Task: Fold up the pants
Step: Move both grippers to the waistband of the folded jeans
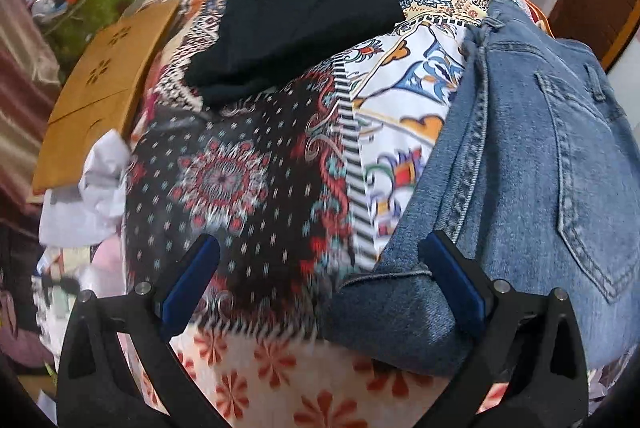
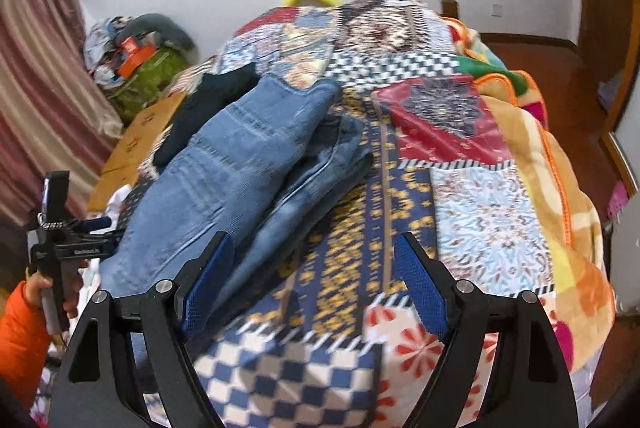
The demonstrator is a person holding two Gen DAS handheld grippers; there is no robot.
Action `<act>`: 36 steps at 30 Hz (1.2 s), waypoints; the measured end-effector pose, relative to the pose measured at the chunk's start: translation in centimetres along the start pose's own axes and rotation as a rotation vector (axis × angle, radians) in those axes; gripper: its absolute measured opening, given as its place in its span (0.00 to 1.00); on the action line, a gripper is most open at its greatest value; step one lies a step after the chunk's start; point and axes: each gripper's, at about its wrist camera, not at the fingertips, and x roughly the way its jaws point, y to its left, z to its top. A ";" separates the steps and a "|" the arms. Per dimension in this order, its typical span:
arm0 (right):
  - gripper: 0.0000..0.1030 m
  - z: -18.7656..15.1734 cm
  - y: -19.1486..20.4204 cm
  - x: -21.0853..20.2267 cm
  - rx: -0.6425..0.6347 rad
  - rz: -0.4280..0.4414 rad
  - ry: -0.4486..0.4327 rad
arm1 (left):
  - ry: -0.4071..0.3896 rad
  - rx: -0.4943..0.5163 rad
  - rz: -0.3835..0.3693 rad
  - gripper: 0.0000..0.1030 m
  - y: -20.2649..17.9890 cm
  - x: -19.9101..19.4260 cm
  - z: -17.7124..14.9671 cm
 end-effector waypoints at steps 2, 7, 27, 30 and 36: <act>0.78 -0.6 0.9 -0.2 -0.025 0.018 0.000 | -0.014 0.002 0.018 1.00 -0.5 -0.9 -0.9; 0.78 -1.9 2.6 -0.3 -0.063 0.056 0.015 | -0.032 -0.011 -0.023 1.00 -1.7 -2.9 -2.0; 0.77 -0.9 -1.6 1.1 -0.092 -0.134 0.003 | -0.165 0.085 -0.089 1.00 -7.1 -6.5 2.3; 0.77 0.7 -1.3 0.8 -0.105 -0.115 -0.028 | -0.206 0.095 -0.105 1.00 -7.6 -7.3 5.0; 0.68 4.5 -1.0 2.0 -0.142 -0.083 -0.071 | -0.236 0.162 -0.149 1.00 -10.7 -6.4 10.5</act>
